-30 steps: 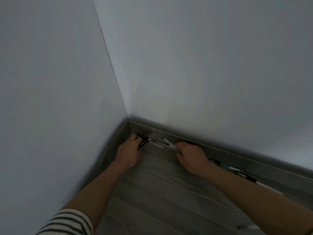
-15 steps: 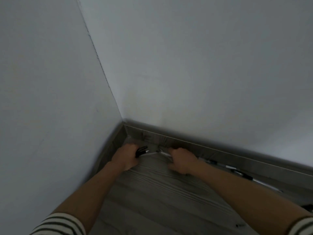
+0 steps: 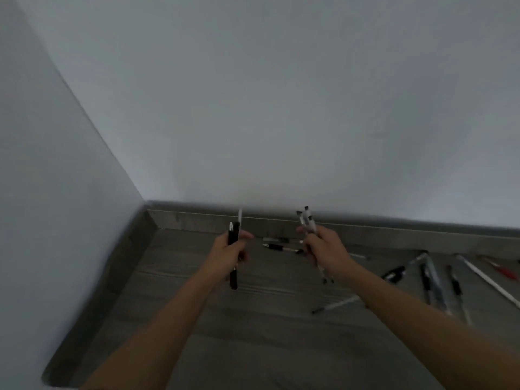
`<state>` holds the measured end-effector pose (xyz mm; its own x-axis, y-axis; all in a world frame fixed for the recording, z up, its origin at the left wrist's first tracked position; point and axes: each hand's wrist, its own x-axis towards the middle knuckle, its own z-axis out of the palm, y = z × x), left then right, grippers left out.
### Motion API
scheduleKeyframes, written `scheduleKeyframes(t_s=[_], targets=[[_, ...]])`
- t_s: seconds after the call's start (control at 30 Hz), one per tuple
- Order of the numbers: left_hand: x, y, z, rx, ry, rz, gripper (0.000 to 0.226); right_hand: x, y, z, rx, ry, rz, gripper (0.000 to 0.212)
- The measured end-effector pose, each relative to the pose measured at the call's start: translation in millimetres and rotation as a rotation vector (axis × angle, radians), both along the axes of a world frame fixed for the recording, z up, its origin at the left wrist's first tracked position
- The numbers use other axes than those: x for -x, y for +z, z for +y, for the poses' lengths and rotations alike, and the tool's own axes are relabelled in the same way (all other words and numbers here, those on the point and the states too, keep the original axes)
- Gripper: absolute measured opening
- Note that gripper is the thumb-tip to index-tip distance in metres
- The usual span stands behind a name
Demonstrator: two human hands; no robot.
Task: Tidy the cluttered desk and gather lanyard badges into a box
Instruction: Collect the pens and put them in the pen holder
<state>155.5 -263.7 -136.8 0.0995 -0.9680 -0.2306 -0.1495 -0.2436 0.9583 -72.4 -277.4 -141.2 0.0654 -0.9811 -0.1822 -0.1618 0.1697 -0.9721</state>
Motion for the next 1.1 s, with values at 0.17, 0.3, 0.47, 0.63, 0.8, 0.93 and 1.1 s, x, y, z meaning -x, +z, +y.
scheduleKeyframes(t_s=[0.17,0.3,0.47,0.63,0.8,0.93,1.1], targets=[[109,6,29,0.036,0.029,0.269,0.02,95,-2,40,0.099,-0.307,0.037,0.039],[192,-1,57,0.073,0.111,0.199,0.032,161,-17,82,0.174,-0.319,0.411,0.056],[236,-29,90,0.037,0.066,0.022,0.031,198,-36,112,0.251,-0.247,0.595,0.062],[234,-59,105,0.004,0.001,-0.168,0.03,206,-49,121,0.286,-0.193,0.576,0.045],[238,-52,81,0.046,-0.032,-0.126,0.031,215,-45,115,0.184,-0.3,0.381,0.038],[266,-30,48,0.135,-0.101,-0.063,0.02,246,-25,104,0.2,-0.436,0.283,0.035],[335,-7,32,0.12,-0.225,0.029,0.034,322,0,116,0.183,-0.718,0.261,0.044]])
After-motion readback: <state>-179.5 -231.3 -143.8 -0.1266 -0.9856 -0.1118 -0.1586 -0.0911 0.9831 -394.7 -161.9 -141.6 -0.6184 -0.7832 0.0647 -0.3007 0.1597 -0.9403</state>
